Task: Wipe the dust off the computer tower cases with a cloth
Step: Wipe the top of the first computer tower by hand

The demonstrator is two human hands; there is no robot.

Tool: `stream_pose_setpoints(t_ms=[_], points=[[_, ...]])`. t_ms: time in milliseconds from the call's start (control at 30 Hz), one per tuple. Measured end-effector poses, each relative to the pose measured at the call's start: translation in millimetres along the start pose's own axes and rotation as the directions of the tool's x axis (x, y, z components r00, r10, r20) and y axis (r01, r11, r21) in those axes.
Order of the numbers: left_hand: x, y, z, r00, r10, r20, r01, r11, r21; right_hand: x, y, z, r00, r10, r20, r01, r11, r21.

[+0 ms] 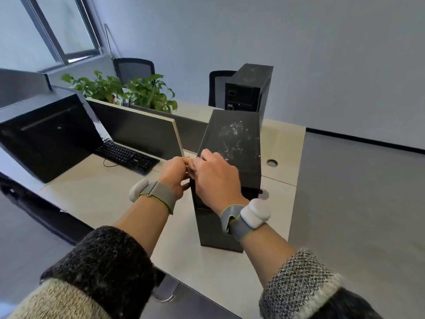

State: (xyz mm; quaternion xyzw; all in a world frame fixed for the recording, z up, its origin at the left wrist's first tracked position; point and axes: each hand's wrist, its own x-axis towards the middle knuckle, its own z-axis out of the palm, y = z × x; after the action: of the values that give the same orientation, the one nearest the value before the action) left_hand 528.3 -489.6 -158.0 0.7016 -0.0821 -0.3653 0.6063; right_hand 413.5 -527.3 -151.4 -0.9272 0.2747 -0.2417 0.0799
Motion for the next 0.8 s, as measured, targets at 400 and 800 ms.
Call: stream_pose_setpoints(t_ms=[400, 800], points=[[31, -20, 21, 0.925, 0.367, -0.101, -0.32, 0.893, 0.316, -51, 86, -52, 0.922, 0.374, -0.096, -0.385, 0.91, -0.152], [30, -23, 15, 0.936, 0.342, -0.081, -0.301, 0.9, 0.316, -11, 39, -38, 0.998, 0.052, 0.043, -0.048, 0.994, -0.102]])
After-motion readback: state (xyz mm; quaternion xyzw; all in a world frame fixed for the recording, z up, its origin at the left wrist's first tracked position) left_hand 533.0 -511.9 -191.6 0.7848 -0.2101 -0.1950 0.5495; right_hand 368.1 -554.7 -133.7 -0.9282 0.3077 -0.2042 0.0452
